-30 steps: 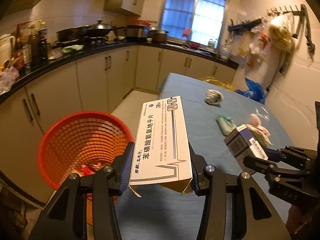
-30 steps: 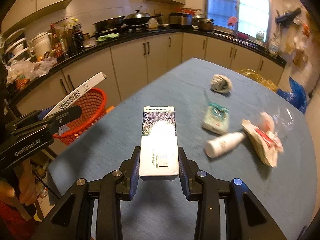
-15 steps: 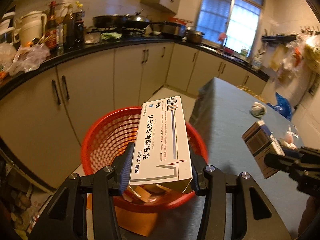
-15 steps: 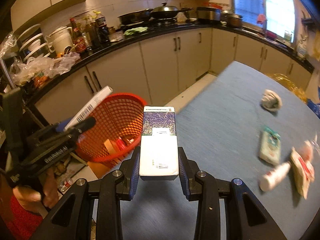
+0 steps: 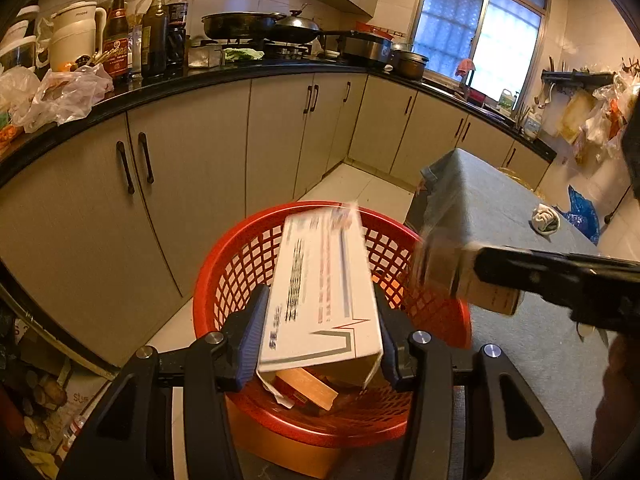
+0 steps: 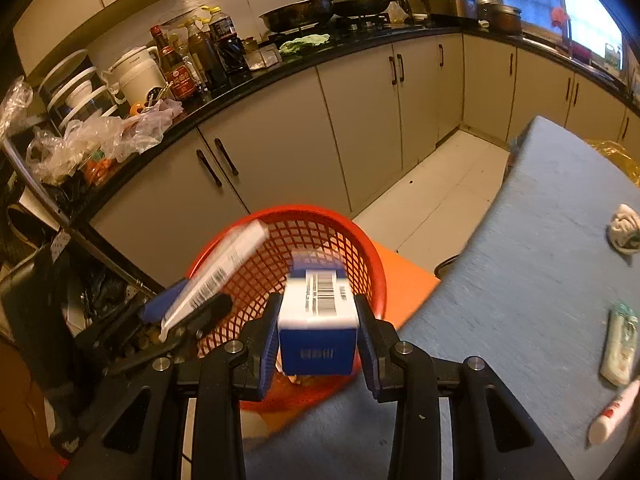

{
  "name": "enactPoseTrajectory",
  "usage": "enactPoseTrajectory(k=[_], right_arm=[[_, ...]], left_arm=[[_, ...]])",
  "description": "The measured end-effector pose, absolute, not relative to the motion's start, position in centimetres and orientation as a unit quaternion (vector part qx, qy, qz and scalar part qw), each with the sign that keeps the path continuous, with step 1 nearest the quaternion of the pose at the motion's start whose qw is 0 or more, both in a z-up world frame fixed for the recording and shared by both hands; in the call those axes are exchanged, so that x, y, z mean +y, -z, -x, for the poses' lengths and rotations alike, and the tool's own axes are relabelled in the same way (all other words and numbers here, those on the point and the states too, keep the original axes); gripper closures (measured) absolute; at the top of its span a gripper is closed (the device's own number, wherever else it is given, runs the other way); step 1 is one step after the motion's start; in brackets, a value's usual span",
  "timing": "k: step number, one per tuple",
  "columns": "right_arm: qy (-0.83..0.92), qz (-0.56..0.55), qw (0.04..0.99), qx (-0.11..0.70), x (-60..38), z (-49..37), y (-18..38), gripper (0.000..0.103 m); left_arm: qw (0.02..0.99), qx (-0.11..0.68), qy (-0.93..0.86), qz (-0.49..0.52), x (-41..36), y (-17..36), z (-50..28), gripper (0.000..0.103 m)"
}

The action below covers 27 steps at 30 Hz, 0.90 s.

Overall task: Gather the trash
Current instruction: 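Carry both white boxes with both grippers toward the red basket, then open both grippers over the basket to drop the white boxes, then move both tools back over the table toward the spray bottle and snack bag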

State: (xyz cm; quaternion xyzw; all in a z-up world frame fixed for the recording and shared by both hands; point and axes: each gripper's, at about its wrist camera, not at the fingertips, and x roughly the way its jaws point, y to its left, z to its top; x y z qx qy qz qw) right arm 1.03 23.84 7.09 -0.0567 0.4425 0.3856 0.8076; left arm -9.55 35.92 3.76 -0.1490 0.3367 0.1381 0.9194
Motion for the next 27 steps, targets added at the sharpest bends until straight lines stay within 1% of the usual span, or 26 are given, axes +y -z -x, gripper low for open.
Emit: enactPoseTrajectory(k=[1, 3, 4, 5, 7, 17, 27], right_arm=[[-0.387, 0.053, 0.805, 0.446, 24.0, -1.2, -7.0, 0.065], [-0.387, 0.047, 0.804, 0.449, 24.0, -1.4, -6.8, 0.065], [-0.388, 0.046, 0.804, 0.449, 23.9, -1.4, -6.8, 0.065], [-0.388, 0.045, 0.804, 0.449, 23.6, -1.3, -6.8, 0.065], [-0.387, 0.04, 0.805, 0.447, 22.9, -1.3, -7.0, 0.065], [-0.365, 0.018, 0.827, 0.427, 17.8, -0.1, -8.7, 0.064], [-0.337, -0.007, 0.837, 0.431, 11.7, 0.7, -8.6, 0.064]], left_arm=[[0.919, 0.337, -0.137, 0.151, 36.1, -3.7, 9.5, 0.051], [0.919, 0.337, -0.137, 0.151, 36.1, -3.7, 9.7, 0.05], [0.919, 0.336, -0.135, 0.152, 36.1, -3.7, 9.7, 0.047], [0.92, 0.336, -0.134, 0.154, 36.1, -3.7, 9.6, 0.042], [0.922, 0.332, -0.131, 0.153, 36.0, -3.9, 9.7, 0.039], [0.932, 0.322, -0.103, 0.13, 32.5, -5.4, 9.7, 0.039], [0.937, 0.327, -0.076, 0.102, 27.5, -6.3, 9.0, 0.039]])
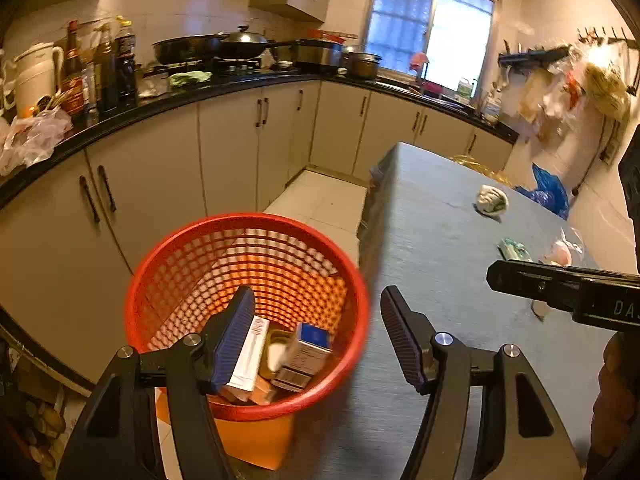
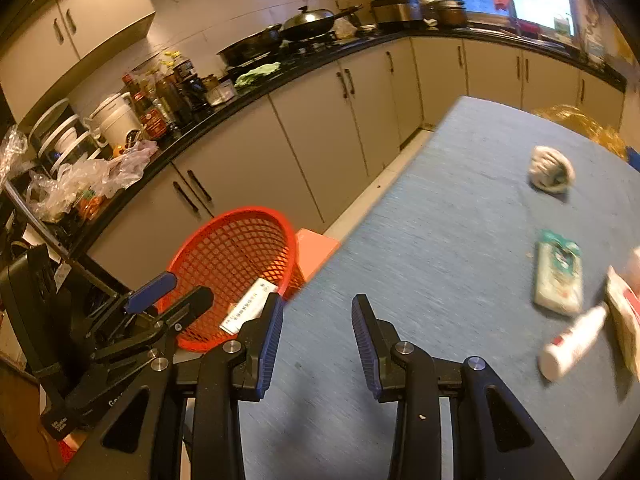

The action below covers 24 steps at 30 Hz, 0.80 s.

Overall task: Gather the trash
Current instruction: 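Move both tools back over the table toward the spray bottle and snack bag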

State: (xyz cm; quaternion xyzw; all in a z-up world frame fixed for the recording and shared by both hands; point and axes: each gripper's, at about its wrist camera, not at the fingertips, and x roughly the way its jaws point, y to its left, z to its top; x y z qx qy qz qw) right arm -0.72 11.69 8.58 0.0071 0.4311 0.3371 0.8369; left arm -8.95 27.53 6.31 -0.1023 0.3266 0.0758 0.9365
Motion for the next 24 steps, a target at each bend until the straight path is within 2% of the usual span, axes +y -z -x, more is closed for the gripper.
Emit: enactPoseTrajectory(k=[11, 24], right_arm=[[-0.257, -0.029, 0.871, 0.417, 1.1, -0.1, -8.6, 0.062], [-0.157, -0.103, 0.899, 0.396, -13.1, -4.4, -8.8, 0.058]], left_arm=[[0.939, 0.342, -0.015, 0.046, 19.8, -7.0, 6.9, 0.038], [0.903, 0.399, 0.139, -0.083, 4.7, -5.7, 1.4, 0.036]])
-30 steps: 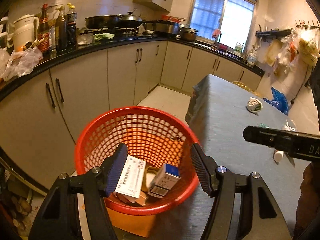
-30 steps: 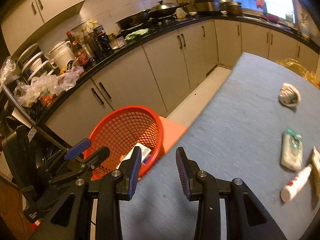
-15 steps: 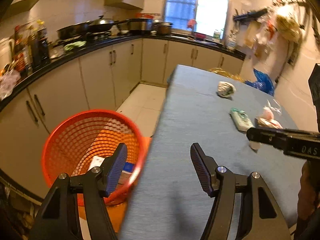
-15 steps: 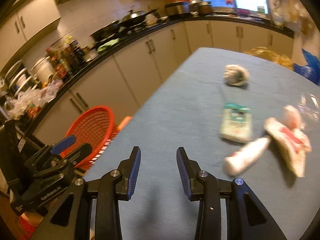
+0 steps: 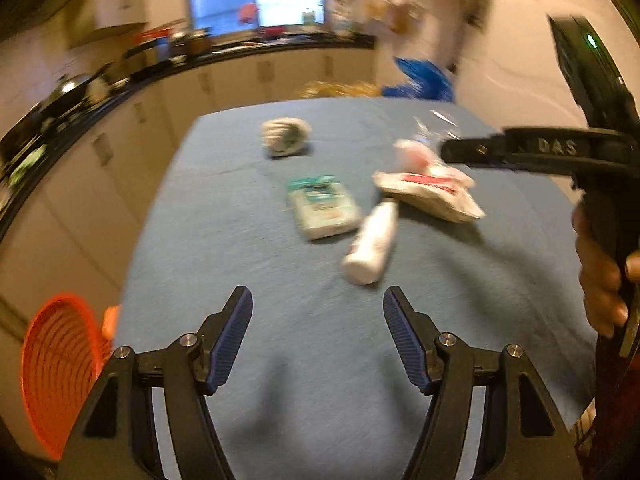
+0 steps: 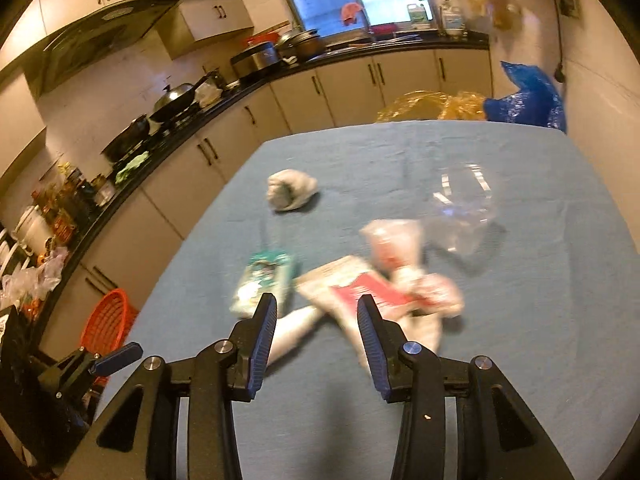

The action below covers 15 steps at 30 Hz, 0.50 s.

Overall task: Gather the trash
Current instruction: 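Move both tools back over the table toward the spray bottle and snack bag, then grasp the white spray bottle with the left gripper while the right grasps the snack bag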

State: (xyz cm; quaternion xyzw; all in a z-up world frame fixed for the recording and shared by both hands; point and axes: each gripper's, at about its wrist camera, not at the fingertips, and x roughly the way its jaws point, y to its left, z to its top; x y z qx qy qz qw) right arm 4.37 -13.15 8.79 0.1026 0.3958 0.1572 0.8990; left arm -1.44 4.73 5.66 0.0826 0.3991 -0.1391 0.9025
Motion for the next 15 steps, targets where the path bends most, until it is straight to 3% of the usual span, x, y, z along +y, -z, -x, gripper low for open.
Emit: enactPoseTrajectory(k=[6, 15], right_arm=[[-0.163, -0.131, 0.894, 0.397, -16.2, -5.5, -7.0, 0.058], [-0.183, -0.161, 0.876, 0.416, -16.9, -6.7, -4.9, 0.058]], left_arm=[[0.887, 0.421, 0.146, -0.118, 1.3, -4.0, -2.1, 0.036], [0.873, 0.448, 0.159, -0.113, -1.3, -0.9, -5.8, 0.045]])
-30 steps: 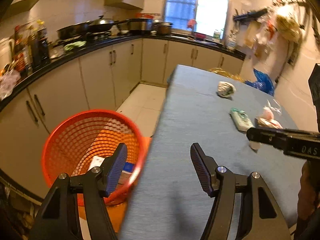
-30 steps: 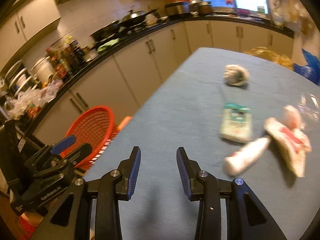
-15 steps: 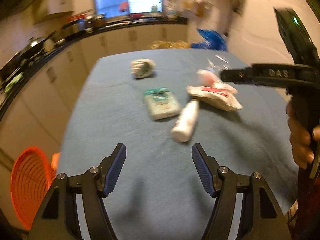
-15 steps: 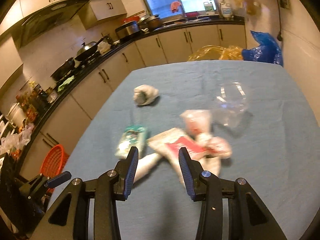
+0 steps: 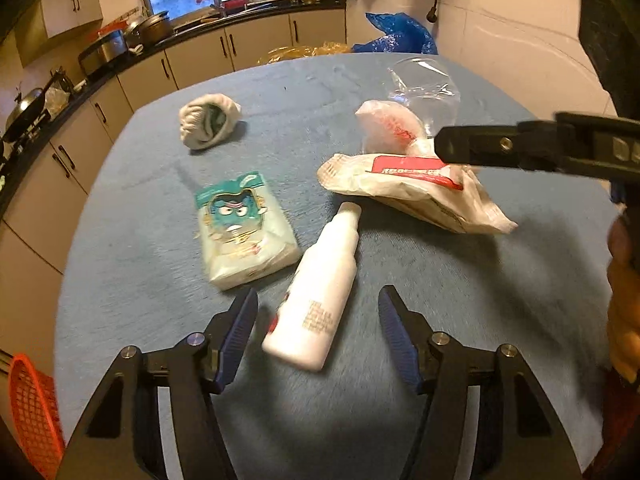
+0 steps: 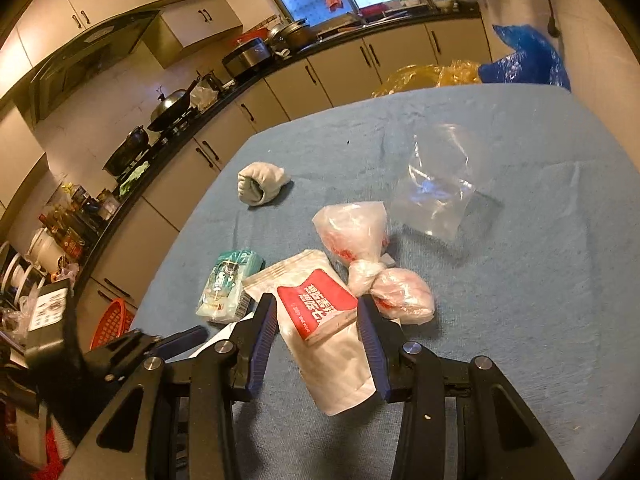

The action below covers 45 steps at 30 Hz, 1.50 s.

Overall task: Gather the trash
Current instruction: 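Grasp the white spray bottle with the left gripper while the right grasps the snack bag, then lift the spray bottle and white-and-red snack bag and hold them above the table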

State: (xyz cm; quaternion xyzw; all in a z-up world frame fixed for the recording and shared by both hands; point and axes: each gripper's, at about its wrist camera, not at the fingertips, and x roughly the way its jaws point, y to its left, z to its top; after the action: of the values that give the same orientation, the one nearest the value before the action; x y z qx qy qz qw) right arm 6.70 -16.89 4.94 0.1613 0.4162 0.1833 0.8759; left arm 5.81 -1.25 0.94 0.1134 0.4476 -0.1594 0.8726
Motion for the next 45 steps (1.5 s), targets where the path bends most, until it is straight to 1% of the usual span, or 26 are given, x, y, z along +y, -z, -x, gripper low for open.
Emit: enactPoseTrajectory(k=[1, 3, 5, 7, 10, 16, 17, 22, 23, 24, 25, 27, 36, 45], right_arm=[[-0.179, -0.16, 0.876, 0.417, -16.9, -6.8, -4.8, 0.057], [-0.178, -0.16, 0.875, 0.42, -17.0, -6.9, -4.5, 0.055], [-0.179, -0.157, 0.875, 0.421, -17.0, -7.1, -4.3, 0.051], [-0.18, -0.15, 0.876, 0.421, -16.8, -7.2, -4.2, 0.048], [-0.182, -0.123, 0.881, 0.42, -15.7, -7.2, -4.0, 0.043], [-0.173, -0.059, 0.889, 0.42, -13.8, -7.1, -3.4, 0.042], [-0.163, -0.039, 0.893, 0.419, -13.4, -7.0, -3.3, 0.041], [-0.132, 0.025, 0.898, 0.418, -11.6, -7.1, -2.4, 0.039], [-0.125, 0.039, 0.899, 0.418, -11.3, -7.1, -2.2, 0.04], [-0.117, 0.048, 0.901, 0.416, -11.2, -7.0, -2.0, 0.043], [-0.114, 0.051, 0.901, 0.415, -11.2, -7.0, -1.9, 0.054], [-0.116, 0.047, 0.904, 0.409, -11.3, -6.8, -2.0, 0.057], [-0.149, 0.001, 0.914, 0.377, -11.4, -5.4, -3.5, 0.058], [-0.146, -0.006, 0.914, 0.378, -11.2, -5.1, -3.8, 0.058]], left_arm=[[0.872, 0.45, 0.159, -0.108, -1.3, -0.6, -6.0, 0.053], [0.876, 0.445, 0.157, -0.098, -1.1, -0.5, -6.1, 0.06], [0.881, 0.439, 0.153, -0.092, -0.8, -0.7, -6.3, 0.071], [0.884, 0.435, 0.153, -0.082, -0.3, -0.8, -6.3, 0.074], [0.888, 0.428, 0.16, -0.055, 0.8, -1.0, -6.1, 0.074], [0.915, 0.373, 0.152, -0.014, 3.2, -3.1, -5.3, 0.074], [0.919, 0.367, 0.145, -0.013, 3.5, -3.3, -5.3, 0.074], [0.919, 0.374, 0.127, -0.005, 4.3, -3.0, -6.0, 0.074], [0.92, 0.372, 0.123, -0.005, 4.4, -3.1, -6.0, 0.074], [0.921, 0.37, 0.119, -0.006, 4.4, -3.1, -6.0, 0.074], [0.924, 0.365, 0.115, -0.007, 4.5, -3.2, -5.9, 0.074], [0.927, 0.359, 0.107, -0.01, 4.6, -3.3, -6.0, 0.074], [0.934, 0.347, 0.083, -0.003, 5.6, -3.3, -6.0, 0.074], [0.933, 0.351, 0.074, -0.006, 5.5, -3.1, -6.2, 0.074]])
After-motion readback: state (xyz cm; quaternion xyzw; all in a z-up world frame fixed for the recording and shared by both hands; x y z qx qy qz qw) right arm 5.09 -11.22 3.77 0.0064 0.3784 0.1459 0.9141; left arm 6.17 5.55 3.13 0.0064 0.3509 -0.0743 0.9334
